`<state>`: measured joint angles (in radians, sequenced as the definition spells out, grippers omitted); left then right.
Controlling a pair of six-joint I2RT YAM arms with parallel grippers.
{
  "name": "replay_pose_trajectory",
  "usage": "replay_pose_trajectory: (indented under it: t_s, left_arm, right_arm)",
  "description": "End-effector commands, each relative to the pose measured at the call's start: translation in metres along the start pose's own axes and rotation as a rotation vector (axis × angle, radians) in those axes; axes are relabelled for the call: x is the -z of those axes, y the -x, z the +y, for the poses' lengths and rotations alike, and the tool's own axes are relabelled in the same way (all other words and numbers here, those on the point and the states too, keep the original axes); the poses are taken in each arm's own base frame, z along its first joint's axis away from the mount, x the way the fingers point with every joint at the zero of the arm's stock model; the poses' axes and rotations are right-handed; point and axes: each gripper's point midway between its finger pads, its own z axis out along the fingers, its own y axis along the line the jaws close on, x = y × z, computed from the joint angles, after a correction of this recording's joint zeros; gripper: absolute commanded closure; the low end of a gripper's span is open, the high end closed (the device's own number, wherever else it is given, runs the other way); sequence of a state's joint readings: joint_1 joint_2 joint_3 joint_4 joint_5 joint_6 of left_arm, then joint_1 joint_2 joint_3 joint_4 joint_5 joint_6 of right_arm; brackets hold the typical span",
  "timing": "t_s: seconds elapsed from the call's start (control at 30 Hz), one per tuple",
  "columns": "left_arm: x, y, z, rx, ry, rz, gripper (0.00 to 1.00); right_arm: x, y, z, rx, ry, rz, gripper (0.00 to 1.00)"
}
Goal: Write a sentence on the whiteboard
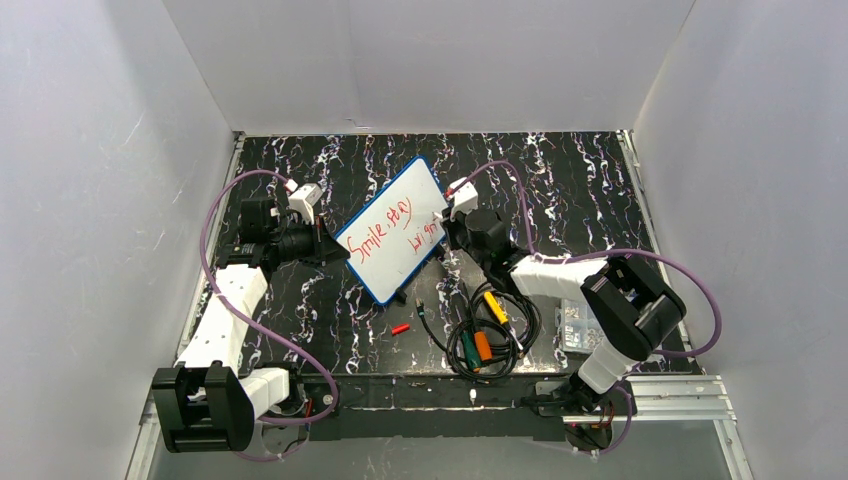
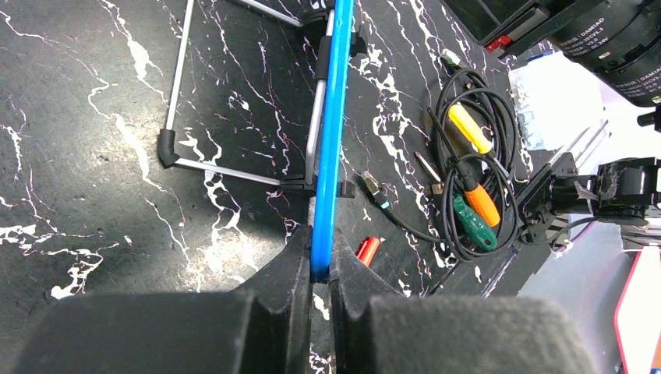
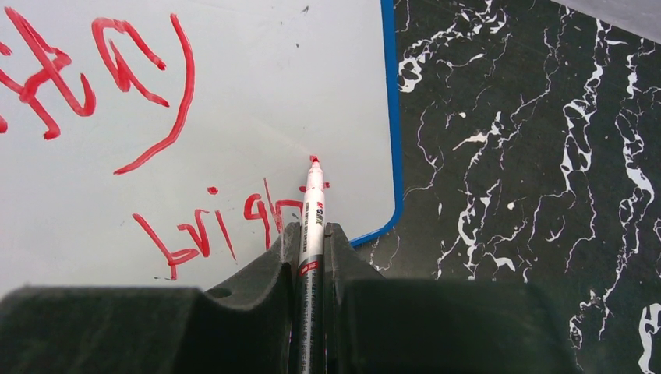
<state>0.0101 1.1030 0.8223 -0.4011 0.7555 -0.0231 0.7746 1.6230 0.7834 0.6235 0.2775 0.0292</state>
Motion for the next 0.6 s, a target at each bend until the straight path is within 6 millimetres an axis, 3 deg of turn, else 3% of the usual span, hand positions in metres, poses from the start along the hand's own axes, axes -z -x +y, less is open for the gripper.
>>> replay_pose_trajectory:
  t_s: [0.0, 0.4, 0.57]
  left_arm:
    - [0.0, -0.012, 0.002, -0.004, 0.017, 0.047, 1.0]
    - [0.0, -0.012, 0.002, -0.002, 0.018, 0.049, 1.0]
    - [0.0, -0.012, 0.002, -0.003, 0.019, 0.048, 1.0]
  right_arm:
    - [0.004, -0.002, 0.005, -0.02, 0.023, -0.009, 0.99]
    - [0.01, -0.024, 0.005, -0.035, 0.022, 0.04, 0.99]
    - [0.01, -0.025, 0.0, -0.034, -0.004, 0.041, 0.99]
